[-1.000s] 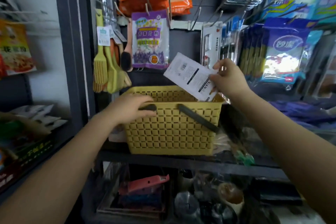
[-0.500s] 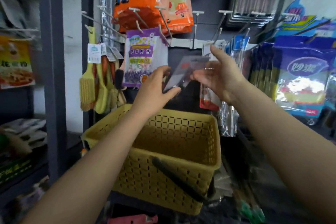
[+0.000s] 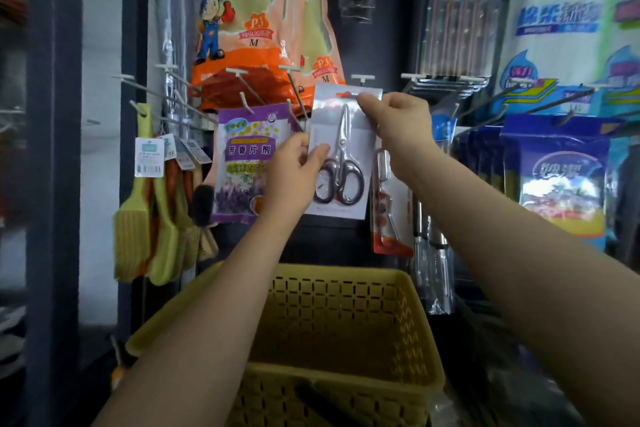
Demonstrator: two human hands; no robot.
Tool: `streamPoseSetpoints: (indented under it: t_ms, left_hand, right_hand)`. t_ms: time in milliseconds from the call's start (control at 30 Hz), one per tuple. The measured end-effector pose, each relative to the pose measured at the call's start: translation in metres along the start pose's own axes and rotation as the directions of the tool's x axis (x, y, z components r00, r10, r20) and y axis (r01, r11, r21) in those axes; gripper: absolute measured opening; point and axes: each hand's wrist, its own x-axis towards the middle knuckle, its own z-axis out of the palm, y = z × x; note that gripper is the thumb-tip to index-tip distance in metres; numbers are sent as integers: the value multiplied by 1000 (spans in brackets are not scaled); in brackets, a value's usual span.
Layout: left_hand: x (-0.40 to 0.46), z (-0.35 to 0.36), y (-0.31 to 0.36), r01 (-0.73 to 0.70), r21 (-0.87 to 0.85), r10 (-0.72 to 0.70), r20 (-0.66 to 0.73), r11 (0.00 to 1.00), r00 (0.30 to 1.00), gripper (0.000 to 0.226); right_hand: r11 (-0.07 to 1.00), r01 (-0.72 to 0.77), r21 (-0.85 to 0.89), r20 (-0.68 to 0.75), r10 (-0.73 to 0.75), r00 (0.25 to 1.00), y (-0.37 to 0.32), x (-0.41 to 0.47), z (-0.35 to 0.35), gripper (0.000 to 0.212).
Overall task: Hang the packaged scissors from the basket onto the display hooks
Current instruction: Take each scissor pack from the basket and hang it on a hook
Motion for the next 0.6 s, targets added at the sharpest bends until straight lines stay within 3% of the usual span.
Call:
streamPoseSetpoints:
  t_ms: [233,400,467,600]
  left_hand:
    - [-3,15,2,48,-44,-43,92,998,995,26]
    - [-8,11,-2,155,-191,-116,202,969,972,23]
    - [-8,8,-4,199,-223,-142,249,954,958,35]
    - [-9,5,-14,207,-63,-173,345,976,923,59]
  right_hand:
    - [997,23,-74,-180,-36,983,15,12,-1,39]
    - [971,48,-234,-158,-87,984,20,15,-2,47]
    - [953,68,-295,-129,-110,985,22,16,-3,50]
    - [896,77,-437,-77,-122,990,30,13,-5,48]
